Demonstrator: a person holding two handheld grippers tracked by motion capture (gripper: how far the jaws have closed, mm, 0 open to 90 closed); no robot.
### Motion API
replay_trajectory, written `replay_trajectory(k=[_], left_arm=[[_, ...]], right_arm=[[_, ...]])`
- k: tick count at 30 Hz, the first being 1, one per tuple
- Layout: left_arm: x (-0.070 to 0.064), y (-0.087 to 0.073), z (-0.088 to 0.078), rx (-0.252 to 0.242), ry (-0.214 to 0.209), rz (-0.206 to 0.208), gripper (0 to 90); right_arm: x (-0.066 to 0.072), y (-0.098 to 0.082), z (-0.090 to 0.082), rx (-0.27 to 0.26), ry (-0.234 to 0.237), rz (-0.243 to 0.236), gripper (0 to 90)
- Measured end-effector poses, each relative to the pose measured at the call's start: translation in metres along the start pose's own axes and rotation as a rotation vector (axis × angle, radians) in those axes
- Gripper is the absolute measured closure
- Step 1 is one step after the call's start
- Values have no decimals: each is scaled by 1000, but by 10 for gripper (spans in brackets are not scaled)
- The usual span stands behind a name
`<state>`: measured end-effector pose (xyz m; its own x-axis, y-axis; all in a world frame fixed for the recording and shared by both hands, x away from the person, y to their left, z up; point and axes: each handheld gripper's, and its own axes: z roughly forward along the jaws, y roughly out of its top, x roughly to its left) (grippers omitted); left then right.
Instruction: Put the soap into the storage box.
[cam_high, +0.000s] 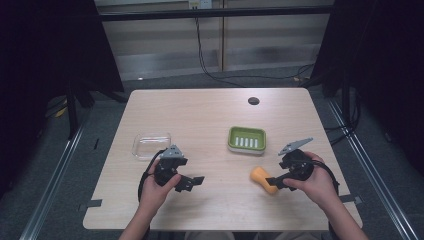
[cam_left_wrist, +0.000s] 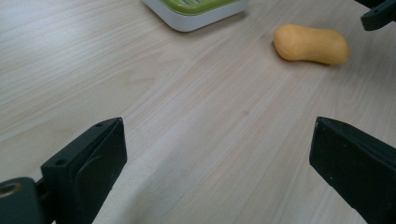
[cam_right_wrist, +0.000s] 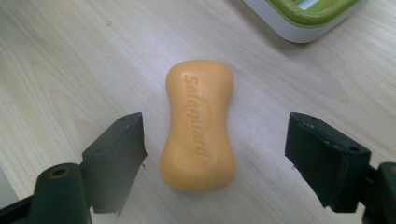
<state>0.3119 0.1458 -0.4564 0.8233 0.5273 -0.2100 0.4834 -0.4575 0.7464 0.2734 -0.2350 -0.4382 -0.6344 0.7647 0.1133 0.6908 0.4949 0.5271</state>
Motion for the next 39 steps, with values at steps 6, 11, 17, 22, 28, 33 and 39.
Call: replay_trajectory(k=[6,11,17,22,28,33,39], left_arm=[[0,0,-1,-2,6,2,41],[2,0,-2,-9,7,-4,41],[3,-1,-4,-18,10,-12,40],[3,0,-3,-13,12,-3,40],[3,0,-3,-9,11,1,40],[5,0,-4,-6,18,6,40],[4,1,-3,-6,14,7,40]], right_arm=[[5,8,9,48,0,-20,198],[7,14,16,106,-9,-19,198],[7,17,25,150,-17,-6,204],[6,19,32,180,-19,11,221],[7,21,40,214,-24,35,263],[7,24,43,242,-28,15,284],[9,25,48,276,-20,8,333]])
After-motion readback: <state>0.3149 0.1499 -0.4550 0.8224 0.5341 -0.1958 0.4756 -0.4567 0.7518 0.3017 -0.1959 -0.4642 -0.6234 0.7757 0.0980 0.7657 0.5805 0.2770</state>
